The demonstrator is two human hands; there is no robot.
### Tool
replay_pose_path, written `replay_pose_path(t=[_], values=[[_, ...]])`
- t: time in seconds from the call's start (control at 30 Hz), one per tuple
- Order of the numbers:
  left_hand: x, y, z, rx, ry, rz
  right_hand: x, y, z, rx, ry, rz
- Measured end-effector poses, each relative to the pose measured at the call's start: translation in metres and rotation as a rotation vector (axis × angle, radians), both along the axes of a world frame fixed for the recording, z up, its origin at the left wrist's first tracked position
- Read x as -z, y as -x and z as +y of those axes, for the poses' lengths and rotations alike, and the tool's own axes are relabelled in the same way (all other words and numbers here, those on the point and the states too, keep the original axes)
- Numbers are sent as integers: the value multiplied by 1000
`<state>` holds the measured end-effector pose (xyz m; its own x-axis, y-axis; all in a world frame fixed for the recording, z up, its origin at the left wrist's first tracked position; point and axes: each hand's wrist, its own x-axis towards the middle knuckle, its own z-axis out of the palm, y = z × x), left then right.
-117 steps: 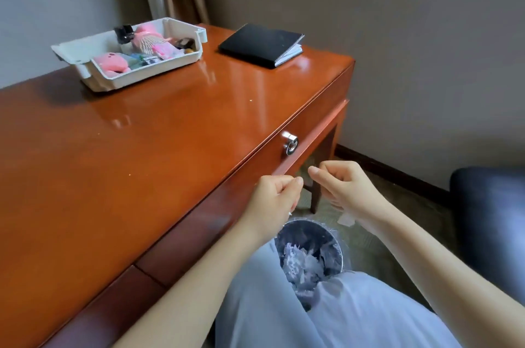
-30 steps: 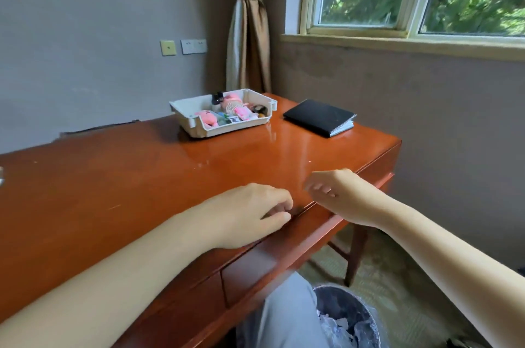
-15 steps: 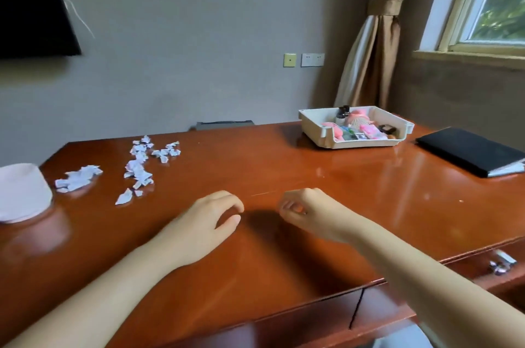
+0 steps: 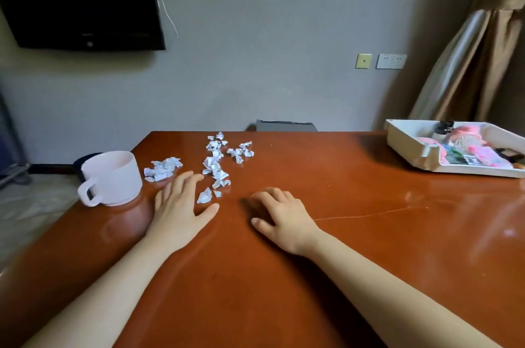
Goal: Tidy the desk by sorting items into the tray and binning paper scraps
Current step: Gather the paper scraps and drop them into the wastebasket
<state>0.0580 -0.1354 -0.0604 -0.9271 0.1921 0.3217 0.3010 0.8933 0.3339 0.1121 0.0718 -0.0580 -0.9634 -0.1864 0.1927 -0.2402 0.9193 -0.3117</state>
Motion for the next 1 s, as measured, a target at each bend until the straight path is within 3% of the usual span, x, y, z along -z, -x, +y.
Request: replay_pose_path(t=[0.37, 0.7, 0.83, 1.0], values=[[2, 77, -3, -174, 31, 30, 4, 82, -59, -100, 38, 111], [2, 113, 1, -307, 120, -33, 4, 125, -62, -92, 78, 51], [5, 121, 2, -249, 85, -104, 6, 136, -56, -99, 114, 61], [7, 121, 3, -14, -19, -56, 9, 151, -44, -69, 222, 70]])
